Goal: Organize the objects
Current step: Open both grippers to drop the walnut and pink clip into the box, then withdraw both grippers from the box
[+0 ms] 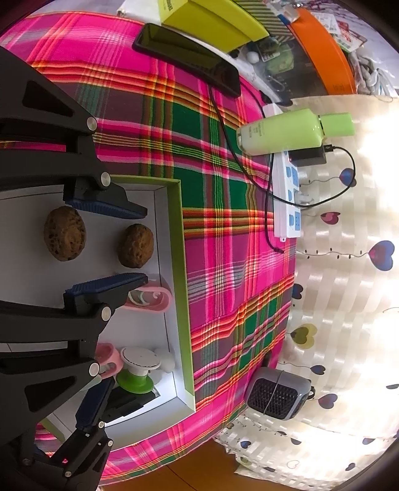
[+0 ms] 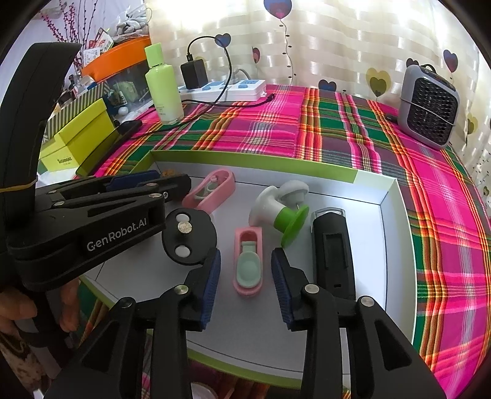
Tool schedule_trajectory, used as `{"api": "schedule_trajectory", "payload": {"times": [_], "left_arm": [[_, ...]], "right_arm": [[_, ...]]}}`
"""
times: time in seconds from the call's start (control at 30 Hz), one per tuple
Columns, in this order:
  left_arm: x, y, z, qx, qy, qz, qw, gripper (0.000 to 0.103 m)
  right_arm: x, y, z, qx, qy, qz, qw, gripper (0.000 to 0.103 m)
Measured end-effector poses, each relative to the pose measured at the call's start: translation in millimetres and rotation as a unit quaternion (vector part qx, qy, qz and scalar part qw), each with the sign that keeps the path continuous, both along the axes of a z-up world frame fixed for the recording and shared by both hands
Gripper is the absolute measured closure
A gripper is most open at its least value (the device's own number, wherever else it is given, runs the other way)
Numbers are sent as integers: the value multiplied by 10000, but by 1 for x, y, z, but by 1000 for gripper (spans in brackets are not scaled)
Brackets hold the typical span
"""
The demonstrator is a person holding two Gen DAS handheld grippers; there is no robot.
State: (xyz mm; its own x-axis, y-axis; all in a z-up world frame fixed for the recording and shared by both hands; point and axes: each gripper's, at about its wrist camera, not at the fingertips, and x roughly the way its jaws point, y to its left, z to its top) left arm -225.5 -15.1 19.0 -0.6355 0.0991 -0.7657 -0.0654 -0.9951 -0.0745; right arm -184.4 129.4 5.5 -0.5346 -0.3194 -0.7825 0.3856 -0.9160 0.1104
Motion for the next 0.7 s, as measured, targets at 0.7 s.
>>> {"api": "schedule_trajectory", "payload": {"times": [0.7], "left_arm": [[26,-3,13,-17,107,92,9999,68]], "right_arm": [[21,5,9,4,169,-50,9998,67]]}}
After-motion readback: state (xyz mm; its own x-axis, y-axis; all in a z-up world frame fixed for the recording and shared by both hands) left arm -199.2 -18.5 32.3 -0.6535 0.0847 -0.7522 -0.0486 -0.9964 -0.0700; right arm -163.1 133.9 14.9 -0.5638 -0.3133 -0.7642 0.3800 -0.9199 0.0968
